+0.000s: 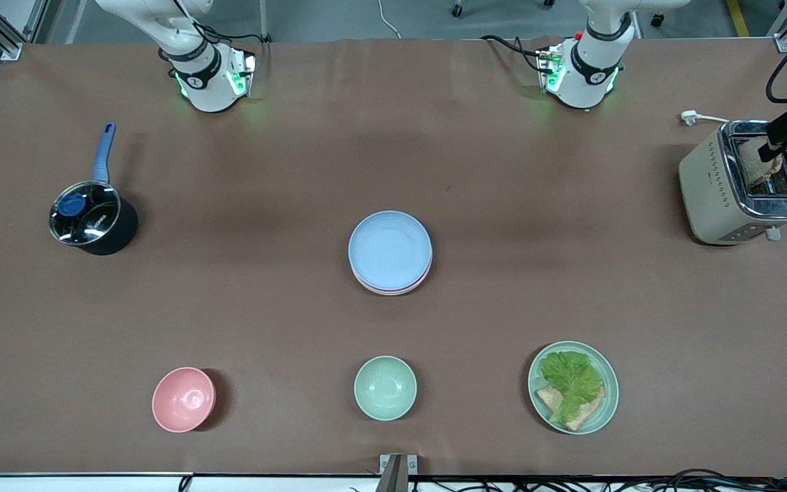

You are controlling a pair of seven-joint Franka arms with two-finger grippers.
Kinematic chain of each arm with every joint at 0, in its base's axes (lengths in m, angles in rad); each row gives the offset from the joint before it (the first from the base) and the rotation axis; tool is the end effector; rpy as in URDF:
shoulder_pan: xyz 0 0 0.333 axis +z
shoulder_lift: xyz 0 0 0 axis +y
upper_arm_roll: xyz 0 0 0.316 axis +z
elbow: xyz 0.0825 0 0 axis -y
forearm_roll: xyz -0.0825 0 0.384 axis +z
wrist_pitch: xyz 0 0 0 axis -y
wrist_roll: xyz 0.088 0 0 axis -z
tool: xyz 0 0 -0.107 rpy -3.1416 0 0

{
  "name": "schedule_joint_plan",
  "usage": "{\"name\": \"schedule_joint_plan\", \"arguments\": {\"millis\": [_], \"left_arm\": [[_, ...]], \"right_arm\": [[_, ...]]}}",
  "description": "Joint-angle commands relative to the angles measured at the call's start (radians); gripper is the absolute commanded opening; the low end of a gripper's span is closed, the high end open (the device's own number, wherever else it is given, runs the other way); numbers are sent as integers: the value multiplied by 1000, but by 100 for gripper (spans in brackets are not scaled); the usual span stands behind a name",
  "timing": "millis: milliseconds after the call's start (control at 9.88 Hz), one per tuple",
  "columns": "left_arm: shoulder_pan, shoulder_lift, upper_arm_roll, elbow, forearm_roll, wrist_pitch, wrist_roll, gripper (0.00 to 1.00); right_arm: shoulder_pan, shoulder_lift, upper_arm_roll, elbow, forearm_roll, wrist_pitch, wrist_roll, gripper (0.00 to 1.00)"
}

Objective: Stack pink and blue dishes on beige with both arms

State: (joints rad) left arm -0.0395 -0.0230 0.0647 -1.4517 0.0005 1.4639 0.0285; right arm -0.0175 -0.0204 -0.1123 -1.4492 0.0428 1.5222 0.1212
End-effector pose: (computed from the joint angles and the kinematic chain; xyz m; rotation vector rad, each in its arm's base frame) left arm 0.5352 0.0141 0.6830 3.1410 -0.0051 0.0552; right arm 0.5381 -0.0662 0.6883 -3.0702 0.3811 -0.1447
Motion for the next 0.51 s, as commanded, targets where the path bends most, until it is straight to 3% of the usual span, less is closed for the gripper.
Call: {"name": "schedule_joint_plan", "arguments": {"millis": [0, 405], "left_arm": [[1, 0, -5, -29, -16, -10, -7, 100], [1, 0, -5, -29, -16, -11, -7, 100]], "right_arm": [[-22, 27, 34, 18, -8, -11, -11, 100], [-10, 25, 36, 18, -59, -13, -99, 100]]}}
